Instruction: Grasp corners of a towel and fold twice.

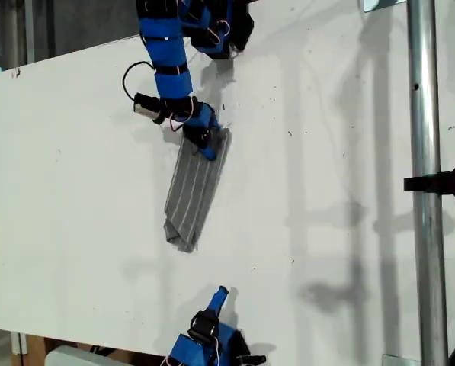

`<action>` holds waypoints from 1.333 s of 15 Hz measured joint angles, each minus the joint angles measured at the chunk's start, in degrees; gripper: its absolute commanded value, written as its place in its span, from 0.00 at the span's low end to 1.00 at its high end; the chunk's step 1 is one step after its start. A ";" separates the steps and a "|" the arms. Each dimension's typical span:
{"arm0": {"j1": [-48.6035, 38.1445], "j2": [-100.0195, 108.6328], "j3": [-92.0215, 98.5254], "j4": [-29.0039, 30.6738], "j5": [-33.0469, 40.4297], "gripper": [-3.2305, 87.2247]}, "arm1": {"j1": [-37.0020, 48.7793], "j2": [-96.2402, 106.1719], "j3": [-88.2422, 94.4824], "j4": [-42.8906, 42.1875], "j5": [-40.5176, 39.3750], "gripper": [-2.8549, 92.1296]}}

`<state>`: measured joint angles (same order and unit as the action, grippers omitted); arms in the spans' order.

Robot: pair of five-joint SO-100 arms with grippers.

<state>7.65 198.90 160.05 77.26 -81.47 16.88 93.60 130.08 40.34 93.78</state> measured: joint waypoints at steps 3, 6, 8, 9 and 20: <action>0.09 0.00 0.00 0.00 0.97 0.01 | 4.66 -6.42 -9.40 4.22 -4.66 0.03; 0.09 0.00 0.00 0.00 1.49 0.01 | 5.01 -6.15 -10.72 8.09 -6.15 0.03; 0.09 0.00 0.00 0.00 1.49 0.01 | 4.13 -2.64 -10.72 13.01 -6.50 0.03; 0.09 0.00 0.00 0.18 1.67 0.01 | 3.25 1.32 -10.72 16.79 -6.50 0.03; -0.62 0.00 0.00 0.35 2.02 0.01 | -1.67 21.18 -14.94 26.63 -11.78 0.03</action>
<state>7.03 198.90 160.05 77.61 -79.45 15.21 114.79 115.14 66.97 82.00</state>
